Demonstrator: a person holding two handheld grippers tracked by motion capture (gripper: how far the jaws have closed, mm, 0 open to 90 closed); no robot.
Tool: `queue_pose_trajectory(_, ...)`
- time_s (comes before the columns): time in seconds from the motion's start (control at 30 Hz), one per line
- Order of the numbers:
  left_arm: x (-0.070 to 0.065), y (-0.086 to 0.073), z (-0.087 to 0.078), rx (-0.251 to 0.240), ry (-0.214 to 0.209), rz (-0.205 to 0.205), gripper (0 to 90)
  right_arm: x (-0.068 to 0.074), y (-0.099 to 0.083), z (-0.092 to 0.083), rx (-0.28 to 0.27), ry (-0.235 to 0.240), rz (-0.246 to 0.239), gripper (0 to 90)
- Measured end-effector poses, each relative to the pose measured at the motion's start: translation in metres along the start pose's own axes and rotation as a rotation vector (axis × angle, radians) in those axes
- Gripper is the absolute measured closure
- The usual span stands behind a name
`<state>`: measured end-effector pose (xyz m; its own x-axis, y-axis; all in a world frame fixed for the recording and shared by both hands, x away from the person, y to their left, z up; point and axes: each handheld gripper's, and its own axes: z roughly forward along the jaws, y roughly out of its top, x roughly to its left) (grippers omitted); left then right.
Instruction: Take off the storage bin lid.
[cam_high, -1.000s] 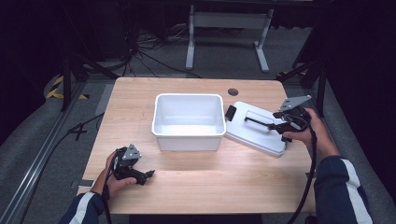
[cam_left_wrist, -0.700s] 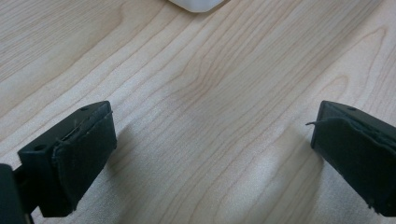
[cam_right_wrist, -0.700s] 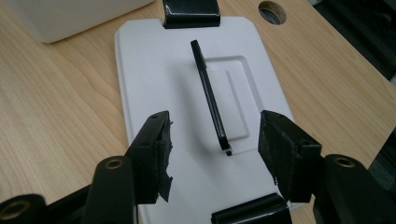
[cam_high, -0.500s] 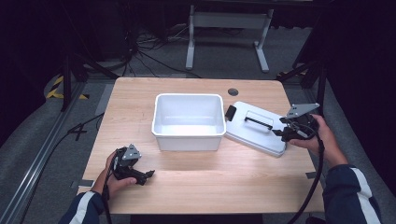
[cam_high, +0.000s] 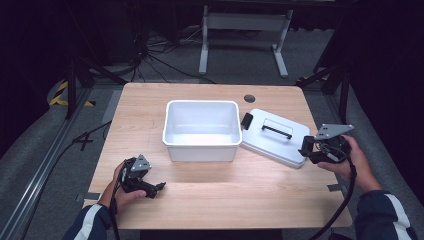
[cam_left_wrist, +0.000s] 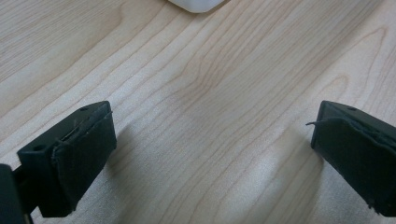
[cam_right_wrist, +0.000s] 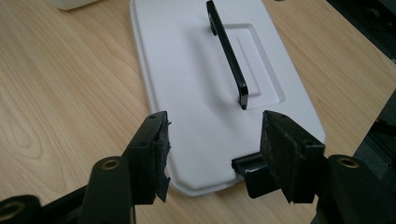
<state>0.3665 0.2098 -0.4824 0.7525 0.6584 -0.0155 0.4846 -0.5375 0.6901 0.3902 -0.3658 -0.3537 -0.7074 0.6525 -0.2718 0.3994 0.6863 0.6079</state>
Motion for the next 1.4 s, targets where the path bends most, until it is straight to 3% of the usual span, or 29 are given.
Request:
queue_pose_trajectory(0.47,0.000,0.000,0.000,0.000,0.001,-0.003,0.6,0.020,-0.038,0.002,0.008,-0.003,-0.007,39.2)
queue_pose_trajectory(0.8,0.000,0.000,0.000,-0.001,0.002,-0.003,0.6,0.034,-0.061,0.012,-0.015,0.014,0.026,36.7)
queue_pose_trajectory(1.13,0.000,0.000,0.000,0.000,0.002,-0.005,0.5,0.046,-0.085,0.025,-0.041,0.043,0.091,32.3)
queue_pose_trajectory(1.4,0.000,0.000,0.000,0.000,0.000,-0.001,0.5,0.052,-0.104,0.034,-0.078,0.060,0.169,28.4)
